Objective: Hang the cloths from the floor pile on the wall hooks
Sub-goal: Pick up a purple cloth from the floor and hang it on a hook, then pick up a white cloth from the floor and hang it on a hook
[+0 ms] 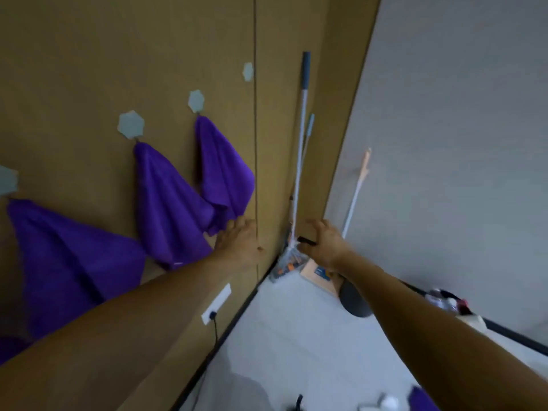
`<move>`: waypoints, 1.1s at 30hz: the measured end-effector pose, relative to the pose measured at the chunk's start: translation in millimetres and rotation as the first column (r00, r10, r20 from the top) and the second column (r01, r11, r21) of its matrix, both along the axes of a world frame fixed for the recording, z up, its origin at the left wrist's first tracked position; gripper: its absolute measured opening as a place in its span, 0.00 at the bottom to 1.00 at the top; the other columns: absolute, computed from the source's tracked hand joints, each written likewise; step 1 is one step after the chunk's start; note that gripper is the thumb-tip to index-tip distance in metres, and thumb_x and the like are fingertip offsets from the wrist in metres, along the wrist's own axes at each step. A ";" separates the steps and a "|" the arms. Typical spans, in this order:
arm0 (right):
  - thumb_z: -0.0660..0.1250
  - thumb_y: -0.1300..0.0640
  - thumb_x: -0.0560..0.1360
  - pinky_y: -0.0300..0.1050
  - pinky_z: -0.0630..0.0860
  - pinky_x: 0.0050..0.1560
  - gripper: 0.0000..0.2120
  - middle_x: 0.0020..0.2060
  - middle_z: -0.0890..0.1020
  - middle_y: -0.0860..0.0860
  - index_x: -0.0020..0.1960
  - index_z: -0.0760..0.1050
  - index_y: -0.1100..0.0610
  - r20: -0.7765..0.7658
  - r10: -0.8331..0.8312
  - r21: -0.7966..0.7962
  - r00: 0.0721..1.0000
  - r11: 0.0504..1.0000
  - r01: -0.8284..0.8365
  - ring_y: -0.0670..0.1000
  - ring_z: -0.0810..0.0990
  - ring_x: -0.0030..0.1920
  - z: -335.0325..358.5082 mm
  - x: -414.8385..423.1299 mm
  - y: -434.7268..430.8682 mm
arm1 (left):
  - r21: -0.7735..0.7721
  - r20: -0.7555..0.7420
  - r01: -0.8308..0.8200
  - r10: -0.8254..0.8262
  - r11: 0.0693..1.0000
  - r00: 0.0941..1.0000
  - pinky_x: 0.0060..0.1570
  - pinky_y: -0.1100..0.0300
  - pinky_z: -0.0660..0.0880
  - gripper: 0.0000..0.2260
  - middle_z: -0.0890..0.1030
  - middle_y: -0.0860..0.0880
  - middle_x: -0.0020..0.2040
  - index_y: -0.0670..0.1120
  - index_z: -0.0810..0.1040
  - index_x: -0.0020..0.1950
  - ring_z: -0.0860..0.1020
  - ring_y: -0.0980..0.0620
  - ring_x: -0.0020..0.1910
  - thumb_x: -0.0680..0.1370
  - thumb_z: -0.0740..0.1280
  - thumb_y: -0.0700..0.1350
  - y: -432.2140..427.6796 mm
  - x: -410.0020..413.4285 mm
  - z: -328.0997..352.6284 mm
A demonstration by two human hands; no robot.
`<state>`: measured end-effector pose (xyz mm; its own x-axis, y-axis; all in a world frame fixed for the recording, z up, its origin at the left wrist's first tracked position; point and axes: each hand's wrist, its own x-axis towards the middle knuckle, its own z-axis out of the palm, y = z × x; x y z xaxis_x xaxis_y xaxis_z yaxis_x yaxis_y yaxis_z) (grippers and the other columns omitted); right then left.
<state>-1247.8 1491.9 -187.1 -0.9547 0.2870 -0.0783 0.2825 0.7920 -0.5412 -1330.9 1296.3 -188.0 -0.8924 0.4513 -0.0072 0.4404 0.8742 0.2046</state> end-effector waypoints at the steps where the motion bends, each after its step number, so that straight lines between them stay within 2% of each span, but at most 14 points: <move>1: 0.69 0.46 0.73 0.48 0.65 0.67 0.32 0.68 0.69 0.58 0.73 0.64 0.54 0.030 -0.014 0.022 0.999 1.000 0.014 0.60 0.68 0.69 -5.0 20.3 4.1 | -0.062 0.044 0.045 -0.043 0.997 0.998 0.58 0.48 0.68 0.25 0.68 0.45 0.64 0.47 0.67 0.64 0.66 0.43 0.64 0.70 0.66 0.55 2.9 10.1 -9.5; 5: 0.69 0.42 0.72 0.51 0.69 0.63 0.31 0.67 0.70 0.54 0.71 0.66 0.50 0.119 -0.111 0.058 0.987 0.993 0.105 0.59 0.70 0.66 -27.5 92.6 20.5 | -0.076 0.236 0.146 -0.124 0.986 0.964 0.53 0.49 0.67 0.24 0.69 0.44 0.62 0.47 0.69 0.61 0.67 0.42 0.62 0.70 0.64 0.57 11.7 54.3 -44.9; 7: 0.69 0.43 0.72 0.51 0.72 0.62 0.28 0.65 0.72 0.54 0.69 0.68 0.50 0.176 -0.122 0.078 0.977 0.991 0.109 0.59 0.73 0.63 -38.5 126.4 24.3 | -0.090 0.316 0.203 -0.166 0.975 0.934 0.54 0.49 0.68 0.25 0.68 0.44 0.64 0.46 0.67 0.64 0.67 0.41 0.63 0.71 0.64 0.57 14.5 82.5 -65.9; 11: 0.70 0.46 0.73 0.47 0.68 0.62 0.31 0.70 0.69 0.57 0.72 0.66 0.54 0.244 -0.187 0.056 0.951 0.982 0.178 0.60 0.70 0.67 -71.0 195.8 30.6 | -0.133 0.415 0.299 -0.221 0.945 0.882 0.63 0.46 0.67 0.29 0.66 0.42 0.69 0.45 0.65 0.70 0.65 0.40 0.67 0.74 0.63 0.57 29.6 140.0 -104.2; 15: 0.68 0.46 0.74 0.51 0.65 0.69 0.32 0.72 0.66 0.56 0.74 0.63 0.55 0.364 -0.270 0.026 0.891 0.960 0.280 0.58 0.65 0.71 -108.9 280.6 43.6 | -0.147 0.511 0.393 -0.270 0.908 0.816 0.63 0.47 0.67 0.29 0.65 0.42 0.69 0.45 0.63 0.72 0.65 0.41 0.67 0.74 0.64 0.56 66.1 209.1 -140.0; 19: 0.68 0.48 0.75 0.49 0.64 0.70 0.32 0.72 0.65 0.58 0.75 0.63 0.56 0.466 -0.343 0.001 0.815 0.922 0.388 0.59 0.66 0.70 -157.6 379.3 67.3 | -0.141 0.567 0.436 -0.288 0.889 0.771 0.60 0.50 0.68 0.27 0.67 0.43 0.68 0.45 0.65 0.70 0.66 0.42 0.66 0.75 0.63 0.55 104.7 289.8 -181.1; 26: 0.66 0.48 0.76 0.51 0.66 0.68 0.32 0.72 0.65 0.56 0.76 0.59 0.55 0.652 -0.312 -0.086 0.692 0.876 0.475 0.57 0.64 0.71 -287.9 513.9 88.4 | -0.170 0.690 0.422 -0.198 0.891 0.696 0.60 0.50 0.70 0.26 0.68 0.45 0.67 0.47 0.66 0.70 0.67 0.43 0.65 0.74 0.62 0.56 130.1 426.9 -294.6; 29: 0.65 0.49 0.76 0.52 0.67 0.68 0.33 0.72 0.65 0.55 0.76 0.58 0.55 0.706 -0.266 -0.138 0.656 0.857 0.496 0.56 0.65 0.71 -359.6 539.3 87.2 | -0.179 0.722 0.358 -0.125 0.916 0.681 0.63 0.51 0.68 0.27 0.67 0.45 0.68 0.46 0.65 0.71 0.67 0.44 0.67 0.75 0.62 0.56 133.4 457.7 -358.0; 33: 0.64 0.48 0.76 0.54 0.67 0.68 0.32 0.72 0.65 0.54 0.76 0.57 0.55 0.734 -0.246 -0.164 0.633 0.840 0.518 0.56 0.65 0.71 -472.0 551.2 84.0 | -0.211 0.723 0.336 -0.085 0.918 0.686 0.61 0.51 0.68 0.27 0.67 0.45 0.69 0.46 0.65 0.71 0.67 0.44 0.67 0.74 0.63 0.55 139.8 473.6 -464.3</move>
<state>-696.6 1575.9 -659.1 -0.4102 0.4382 -0.7998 0.9004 0.3336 -0.2791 -857.3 1436.1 -652.4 -0.4556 0.4872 -0.7450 0.4635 0.8444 0.2688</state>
